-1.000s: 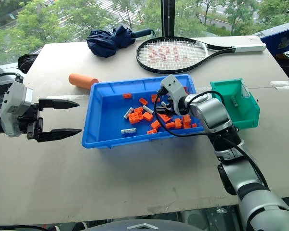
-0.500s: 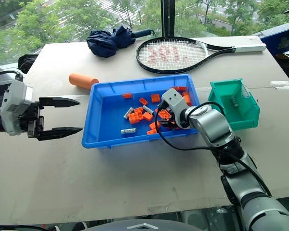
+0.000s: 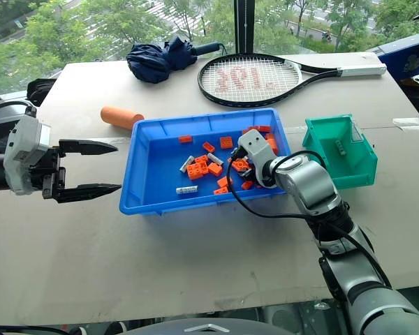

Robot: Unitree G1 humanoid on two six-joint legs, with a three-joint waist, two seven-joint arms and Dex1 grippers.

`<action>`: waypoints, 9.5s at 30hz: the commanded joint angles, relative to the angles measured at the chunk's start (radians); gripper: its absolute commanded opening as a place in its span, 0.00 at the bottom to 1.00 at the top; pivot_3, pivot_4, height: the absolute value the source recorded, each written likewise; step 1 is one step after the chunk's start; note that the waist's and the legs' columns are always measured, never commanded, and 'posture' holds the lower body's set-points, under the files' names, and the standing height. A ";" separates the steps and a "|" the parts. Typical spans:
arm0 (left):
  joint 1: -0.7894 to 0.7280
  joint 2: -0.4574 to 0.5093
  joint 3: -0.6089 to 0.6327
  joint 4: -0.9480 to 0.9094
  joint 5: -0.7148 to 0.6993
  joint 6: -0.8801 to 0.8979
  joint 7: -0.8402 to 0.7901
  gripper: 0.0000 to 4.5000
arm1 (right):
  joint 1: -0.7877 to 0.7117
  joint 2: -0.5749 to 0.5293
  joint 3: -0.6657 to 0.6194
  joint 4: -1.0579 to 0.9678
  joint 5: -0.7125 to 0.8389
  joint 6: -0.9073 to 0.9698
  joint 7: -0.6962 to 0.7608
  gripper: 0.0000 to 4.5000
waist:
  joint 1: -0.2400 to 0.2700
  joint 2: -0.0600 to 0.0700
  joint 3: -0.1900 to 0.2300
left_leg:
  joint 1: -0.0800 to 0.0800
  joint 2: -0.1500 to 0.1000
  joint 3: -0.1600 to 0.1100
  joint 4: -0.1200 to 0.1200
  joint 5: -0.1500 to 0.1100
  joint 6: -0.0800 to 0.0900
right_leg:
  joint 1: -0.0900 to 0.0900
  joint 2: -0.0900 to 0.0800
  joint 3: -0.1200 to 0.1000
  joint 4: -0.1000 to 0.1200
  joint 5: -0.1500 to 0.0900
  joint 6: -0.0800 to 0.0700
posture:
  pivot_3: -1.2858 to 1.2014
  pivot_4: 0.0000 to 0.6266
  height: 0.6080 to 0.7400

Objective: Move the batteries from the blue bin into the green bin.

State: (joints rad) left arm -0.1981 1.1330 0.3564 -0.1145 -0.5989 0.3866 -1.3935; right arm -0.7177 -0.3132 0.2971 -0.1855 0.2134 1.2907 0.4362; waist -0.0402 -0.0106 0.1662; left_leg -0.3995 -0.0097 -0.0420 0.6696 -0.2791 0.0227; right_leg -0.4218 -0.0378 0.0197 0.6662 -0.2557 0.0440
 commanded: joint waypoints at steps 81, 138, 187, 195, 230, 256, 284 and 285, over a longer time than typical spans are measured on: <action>-0.396 -0.112 -0.072 -0.197 -0.298 0.334 0.204 1.00 | 0.195 -0.469 -0.467 -0.031 0.009 -0.333 0.098 0.23 | -0.001 -0.002 -0.001 | -0.001 0.002 0.011 0.003 -0.001 0.002 | -0.009 0.003 0.011 0.012 0.000 0.000 | 0.52 0.24 1.00; 0.025 0.006 0.108 0.044 0.033 0.028 0.038 1.00 | -0.118 0.087 0.191 0.279 -0.125 -0.437 0.270 0.56 | -0.002 -0.003 -0.001 | -0.002 0.002 0.009 0.003 0.000 -0.001 | -0.010 -0.001 0.008 0.012 0.000 0.000 | 0.52 0.24 1.00; -0.056 0.000 0.043 0.075 0.035 0.020 0.032 1.00 | -0.081 0.051 0.096 0.120 -0.126 -0.313 0.210 0.04 | -0.002 -0.003 -0.001 | -0.002 0.001 0.009 0.003 0.000 0.000 | -0.010 0.000 0.008 0.012 0.000 0.000 | 0.52 0.24 1.00; -0.060 -0.008 0.044 0.067 0.025 0.028 0.037 1.00 | -0.176 -0.002 -0.043 0.189 -0.143 -0.373 0.131 0.04 | -0.002 -0.003 -0.001 | -0.002 0.002 0.009 0.003 0.000 0.000 | -0.010 0.000 0.008 0.012 0.000 0.000 | 0.52 0.24 1.00; -0.046 0.032 0.055 -0.012 -0.028 0.107 -0.034 1.00 | -0.144 0.166 0.063 0.425 -0.144 -0.545 0.202 0.02 | -0.004 -0.003 -0.001 | -0.002 0.002 0.010 0.002 0.001 -0.002 | -0.011 0.001 0.008 0.012 0.000 0.000 | 0.52 0.24 1.00; -0.481 -0.207 -0.269 0.043 -0.028 0.102 0.012 1.00 | 0.233 -0.400 -0.553 -0.096 -0.007 -0.277 0.146 0.02 | -0.003 -0.003 -0.001 | -0.002 0.001 0.012 0.004 -0.001 0.002 | -0.010 0.003 0.011 0.013 0.000 0.000 | 0.52 0.24 1.00; 0.148 -0.010 0.120 -0.057 0.041 0.065 -0.006 1.00 | -0.195 0.053 0.261 0.245 -0.027 -0.726 0.500 0.53 | 0.002 -0.004 -0.002 | -0.002 0.002 0.009 0.004 0.001 -0.001 | -0.010 -0.001 0.007 0.012 0.000 0.000 | 0.52 0.24 1.00; 0.183 -0.005 0.147 -0.077 0.045 0.074 -0.008 1.00 | -0.207 0.084 0.280 0.298 -0.043 -0.755 0.509 0.53 | -0.001 -0.004 -0.002 | -0.002 0.002 0.009 0.004 0.001 -0.001 | -0.010 -0.002 0.008 0.012 0.000 0.000 | 0.52 0.24 1.00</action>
State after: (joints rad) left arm -0.0314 1.1022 0.4387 -0.1412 -0.5429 0.4494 -1.4000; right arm -0.8962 -0.2538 0.5619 0.0783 0.1890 0.5916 0.9264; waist -0.0409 -0.0144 0.1644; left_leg -0.4012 -0.0072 -0.0326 0.6734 -0.2780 0.0211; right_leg -0.4317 -0.0395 0.0275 0.6781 -0.2557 0.0439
